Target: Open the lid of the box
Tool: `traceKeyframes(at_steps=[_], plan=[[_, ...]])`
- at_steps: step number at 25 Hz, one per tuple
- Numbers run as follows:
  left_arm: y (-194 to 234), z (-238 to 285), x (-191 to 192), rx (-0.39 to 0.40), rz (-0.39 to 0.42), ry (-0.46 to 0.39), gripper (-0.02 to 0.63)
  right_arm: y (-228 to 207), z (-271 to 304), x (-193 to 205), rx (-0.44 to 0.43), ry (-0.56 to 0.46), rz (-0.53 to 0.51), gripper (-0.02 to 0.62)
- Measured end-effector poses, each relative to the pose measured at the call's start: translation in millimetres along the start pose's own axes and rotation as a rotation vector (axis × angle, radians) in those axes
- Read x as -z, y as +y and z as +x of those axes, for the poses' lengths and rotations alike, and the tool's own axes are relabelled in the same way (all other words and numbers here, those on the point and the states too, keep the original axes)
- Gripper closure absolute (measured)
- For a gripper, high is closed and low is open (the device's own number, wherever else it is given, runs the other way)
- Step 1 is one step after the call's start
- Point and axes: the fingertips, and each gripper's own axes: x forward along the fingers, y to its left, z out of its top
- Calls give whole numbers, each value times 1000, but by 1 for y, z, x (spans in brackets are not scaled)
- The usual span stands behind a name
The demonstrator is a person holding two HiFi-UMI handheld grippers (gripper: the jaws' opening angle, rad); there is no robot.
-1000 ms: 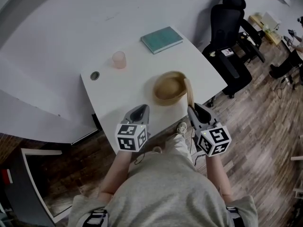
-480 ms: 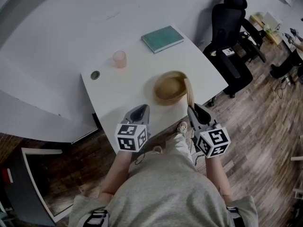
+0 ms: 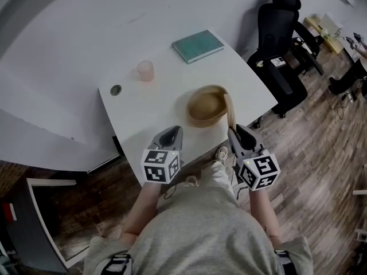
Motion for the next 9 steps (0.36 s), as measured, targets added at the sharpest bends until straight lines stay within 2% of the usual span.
traceKeyframes(at_steps=[9], plan=[[-5,3,1,7,8,1,589,-4,-1,1,5,-2,-9,521]])
